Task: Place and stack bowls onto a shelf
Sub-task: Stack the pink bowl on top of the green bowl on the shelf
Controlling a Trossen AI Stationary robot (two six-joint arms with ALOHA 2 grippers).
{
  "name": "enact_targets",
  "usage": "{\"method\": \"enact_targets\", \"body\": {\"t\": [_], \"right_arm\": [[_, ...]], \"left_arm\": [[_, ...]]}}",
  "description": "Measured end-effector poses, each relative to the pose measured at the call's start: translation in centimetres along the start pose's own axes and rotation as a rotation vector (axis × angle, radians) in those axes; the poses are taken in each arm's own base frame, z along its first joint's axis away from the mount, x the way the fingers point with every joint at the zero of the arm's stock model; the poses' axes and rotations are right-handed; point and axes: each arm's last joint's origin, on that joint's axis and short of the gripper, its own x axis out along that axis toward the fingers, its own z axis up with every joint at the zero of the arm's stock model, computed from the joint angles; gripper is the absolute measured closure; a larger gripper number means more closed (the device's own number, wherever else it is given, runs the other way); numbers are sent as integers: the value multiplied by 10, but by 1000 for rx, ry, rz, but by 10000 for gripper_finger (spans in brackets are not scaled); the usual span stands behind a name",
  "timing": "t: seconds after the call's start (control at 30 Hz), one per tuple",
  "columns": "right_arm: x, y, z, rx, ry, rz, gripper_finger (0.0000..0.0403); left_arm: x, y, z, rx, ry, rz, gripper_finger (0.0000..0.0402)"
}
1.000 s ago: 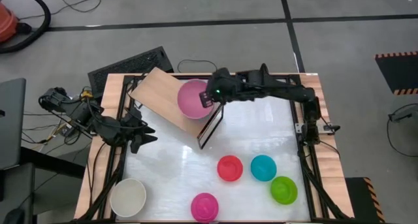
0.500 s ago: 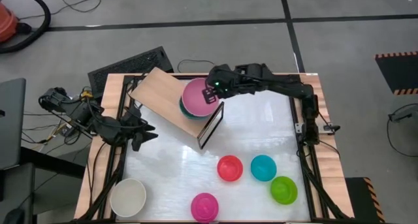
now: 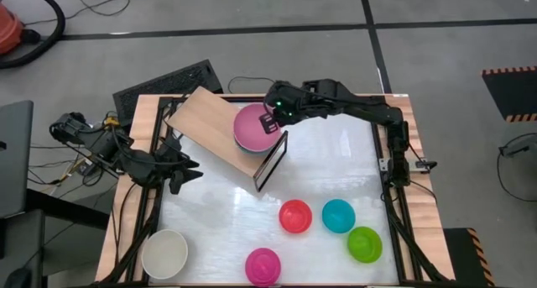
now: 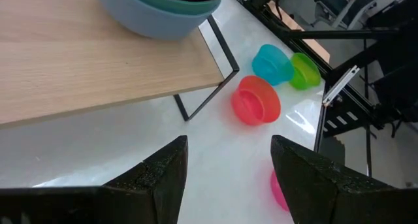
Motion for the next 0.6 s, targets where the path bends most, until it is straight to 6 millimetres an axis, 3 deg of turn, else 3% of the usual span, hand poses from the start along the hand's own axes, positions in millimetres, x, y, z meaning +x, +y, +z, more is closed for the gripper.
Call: {"method": "enact_targets", "body": {"t": [0.17, 0.5, 0.6], "right_arm": [[0, 3, 3, -29, -29, 30, 329], [0, 2, 4, -27, -33, 29, 241], [-8, -1, 5, -23, -49, 38, 230]], "left_arm": [[0, 0, 0, 16, 1, -1, 198], [0, 0, 0, 48, 8, -6, 198], [0, 0, 0, 48, 9, -6, 198]]}}
